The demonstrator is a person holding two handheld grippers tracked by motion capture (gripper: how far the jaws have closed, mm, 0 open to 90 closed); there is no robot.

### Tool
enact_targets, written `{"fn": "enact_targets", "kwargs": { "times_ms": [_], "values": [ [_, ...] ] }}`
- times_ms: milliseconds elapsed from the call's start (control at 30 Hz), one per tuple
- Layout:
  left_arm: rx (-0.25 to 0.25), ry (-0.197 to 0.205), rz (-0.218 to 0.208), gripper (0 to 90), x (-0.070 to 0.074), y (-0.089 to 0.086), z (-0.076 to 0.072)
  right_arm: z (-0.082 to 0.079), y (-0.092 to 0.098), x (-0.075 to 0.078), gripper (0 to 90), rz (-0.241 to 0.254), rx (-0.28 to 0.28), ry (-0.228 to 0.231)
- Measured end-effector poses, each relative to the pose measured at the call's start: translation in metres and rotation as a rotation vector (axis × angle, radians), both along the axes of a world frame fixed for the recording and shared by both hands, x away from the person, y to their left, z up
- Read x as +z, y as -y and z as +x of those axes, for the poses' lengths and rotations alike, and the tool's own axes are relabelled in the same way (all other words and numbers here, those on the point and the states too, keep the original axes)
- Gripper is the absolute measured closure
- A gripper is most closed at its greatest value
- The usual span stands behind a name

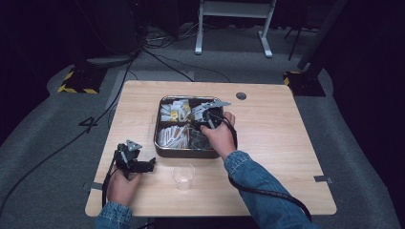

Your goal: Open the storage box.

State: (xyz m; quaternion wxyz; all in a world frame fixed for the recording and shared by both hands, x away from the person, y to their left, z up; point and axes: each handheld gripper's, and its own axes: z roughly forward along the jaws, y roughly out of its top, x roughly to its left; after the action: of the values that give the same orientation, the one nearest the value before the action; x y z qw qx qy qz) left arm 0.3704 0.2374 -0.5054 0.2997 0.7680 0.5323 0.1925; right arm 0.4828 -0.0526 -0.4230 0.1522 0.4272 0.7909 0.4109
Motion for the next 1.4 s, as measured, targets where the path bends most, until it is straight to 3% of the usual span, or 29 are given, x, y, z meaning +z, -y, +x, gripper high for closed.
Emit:
{"fn": "enact_targets", "kwargs": {
  "times_ms": [500, 767, 1167, 1400],
  "values": [
    [-0.004, -0.001, 0.0, 1.1, 0.0, 0.0, 0.0, 0.02, -0.032, -0.015, 53.5, -0.05, -0.022, -0.01],
    [-0.001, 0.001, 0.0, 1.2, 0.0, 0.0, 0.0, 0.021, -0.04, -0.019, 58.5, -0.109, -0.021, 0.038],
    [-0.004, 0.0, 0.001, 1.2, 0.0, 0.0, 0.0, 0.021, -0.036, -0.015, 58.7, -0.07, -0.02, 0.027],
    [-0.006, 0.0, 0.002, 1.2, 0.0, 0.0, 0.0, 0.016, -0.03, 0.004, 58.6, -0.041, 0.004, 0.041]
  ]
}}
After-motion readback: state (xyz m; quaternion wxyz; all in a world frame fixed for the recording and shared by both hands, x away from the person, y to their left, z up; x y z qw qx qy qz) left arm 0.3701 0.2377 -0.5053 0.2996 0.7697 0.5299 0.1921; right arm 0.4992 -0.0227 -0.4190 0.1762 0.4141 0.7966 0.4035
